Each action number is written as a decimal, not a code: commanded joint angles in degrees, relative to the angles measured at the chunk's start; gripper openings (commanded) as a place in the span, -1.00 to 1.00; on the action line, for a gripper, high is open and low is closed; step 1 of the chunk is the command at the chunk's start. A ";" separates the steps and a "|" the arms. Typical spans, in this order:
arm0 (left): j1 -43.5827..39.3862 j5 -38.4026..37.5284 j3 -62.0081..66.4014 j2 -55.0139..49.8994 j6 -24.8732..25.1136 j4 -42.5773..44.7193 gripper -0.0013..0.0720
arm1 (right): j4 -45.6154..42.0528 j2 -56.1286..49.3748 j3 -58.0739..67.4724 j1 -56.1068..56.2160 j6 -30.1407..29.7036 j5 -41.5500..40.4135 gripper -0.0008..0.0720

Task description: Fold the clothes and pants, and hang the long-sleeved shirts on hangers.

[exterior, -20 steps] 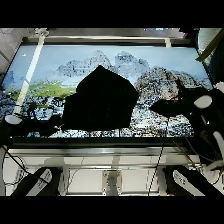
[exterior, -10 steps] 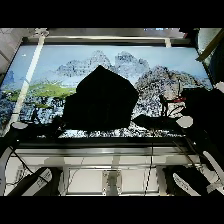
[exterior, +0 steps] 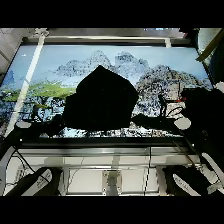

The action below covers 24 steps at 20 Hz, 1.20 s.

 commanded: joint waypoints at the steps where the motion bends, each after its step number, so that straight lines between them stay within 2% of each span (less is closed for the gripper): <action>1: -3.50 1.66 -0.02 -0.04 0.04 0.31 0.03 | 0.02 0.02 0.00 0.11 0.04 -0.35 0.35; 2: -3.74 1.62 -0.02 -0.04 0.04 0.33 -0.50 | 0.02 0.02 0.00 0.11 0.07 -0.26 0.35; 3: -3.69 1.62 -0.02 -0.02 0.13 0.33 -0.89 | 0.02 0.02 0.00 0.11 0.09 0.17 0.35; 7: -3.69 1.57 -0.02 0.00 0.13 0.33 -0.90 | -0.68 0.02 -0.46 1.22 0.22 4.87 0.35; 11: -3.69 0.00 -0.02 0.00 0.24 0.33 -0.91 | -0.48 -5.03 -4.09 10.14 11.69 -9.77 0.36; 14: -3.69 -1.25 -0.02 0.00 2.54 0.33 -0.91 | 6.62 -14.91 -2.25 11.54 10.45 -12.59 0.36; 17: -3.69 -1.40 -0.02 0.00 3.74 0.33 -0.91 | 8.76 -22.29 1.46 11.54 8.50 -12.66 0.36; 23: -3.69 -1.44 -0.02 0.00 8.07 0.37 -0.91 | 8.13 -24.76 5.49 11.41 9.11 -17.99 0.35; 24: -3.69 -1.51 -0.02 0.00 8.26 0.50 -0.91 | 8.20 -24.94 5.49 11.43 9.25 -17.97 0.26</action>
